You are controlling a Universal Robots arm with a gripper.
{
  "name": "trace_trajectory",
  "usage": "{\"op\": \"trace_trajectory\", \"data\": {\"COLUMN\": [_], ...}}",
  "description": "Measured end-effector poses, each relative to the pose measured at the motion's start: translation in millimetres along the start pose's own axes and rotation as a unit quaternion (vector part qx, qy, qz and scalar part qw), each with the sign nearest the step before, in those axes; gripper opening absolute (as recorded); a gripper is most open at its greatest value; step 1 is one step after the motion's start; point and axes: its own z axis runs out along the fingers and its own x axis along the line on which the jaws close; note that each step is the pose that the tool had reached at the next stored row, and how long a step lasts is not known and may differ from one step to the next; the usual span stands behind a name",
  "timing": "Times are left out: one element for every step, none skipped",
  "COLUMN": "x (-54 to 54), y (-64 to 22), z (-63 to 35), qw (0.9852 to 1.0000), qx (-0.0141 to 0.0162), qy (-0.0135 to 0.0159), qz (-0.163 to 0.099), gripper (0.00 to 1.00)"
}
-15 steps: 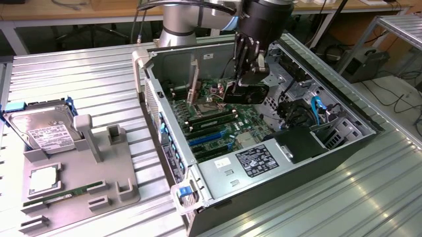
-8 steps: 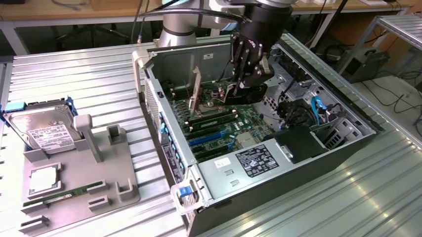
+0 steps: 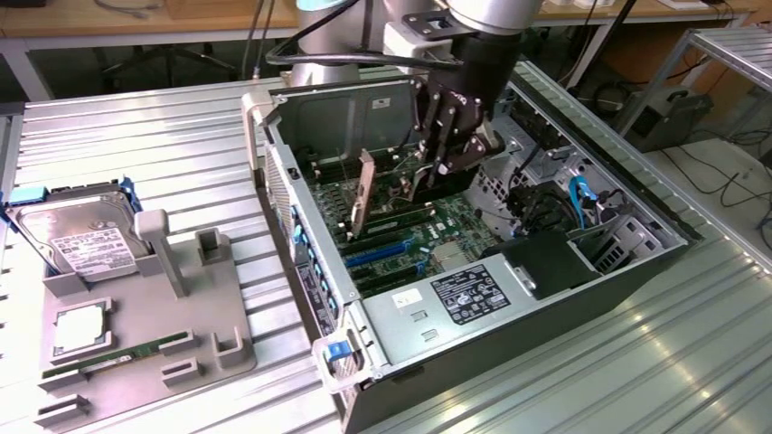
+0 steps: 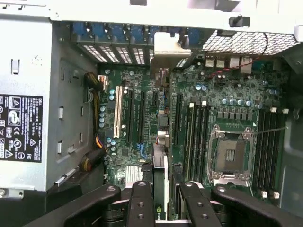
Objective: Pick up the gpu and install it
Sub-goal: 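Insert the gpu into the slot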
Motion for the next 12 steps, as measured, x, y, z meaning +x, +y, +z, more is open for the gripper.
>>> {"op": "trace_trajectory", "data": {"x": [-0.3, -0.6, -1.2, -2.4, -3.0, -3.5, -3.9, -4.4, -5.4, -6.2, -6.9, -7.4], "y": [2.5, 5.8, 8.6, 10.9, 12.1, 13.4, 14.3, 15.4, 17.8, 19.6, 20.9, 21.5], "z": [3.3, 6.0, 9.2, 12.4, 14.4, 16.4, 18.0, 20.0, 24.4, 27.8, 30.6, 32.4], "qw": [1.0000, 1.0000, 1.0000, 1.0000, 1.0000, 1.0000, 1.0000, 1.0000, 0.9999, 0.9999, 0.9998, 0.9998], "qx": [0.0003, 0.0009, 0.0009, 0.0009, 0.0009, 0.0009, 0.0008, 0.0007, 0.0006, 0.0006, 0.0005, 0.0004], "qy": [0.0002, 0.0002, 0.0001, 0.0000, 0.0000, -0.0001, -0.0002, -0.0003, -0.0005, -0.0007, -0.0008, -0.0008], "qz": [-0.003, -0.004, -0.003, -0.001, 0.001, 0.003, 0.005, 0.008, 0.013, 0.017, 0.020, 0.021], "gripper": [0.26, 0.26, 0.26, 0.26, 0.26, 0.26, 0.26, 0.26, 0.26, 0.26, 0.26, 0.26]}}
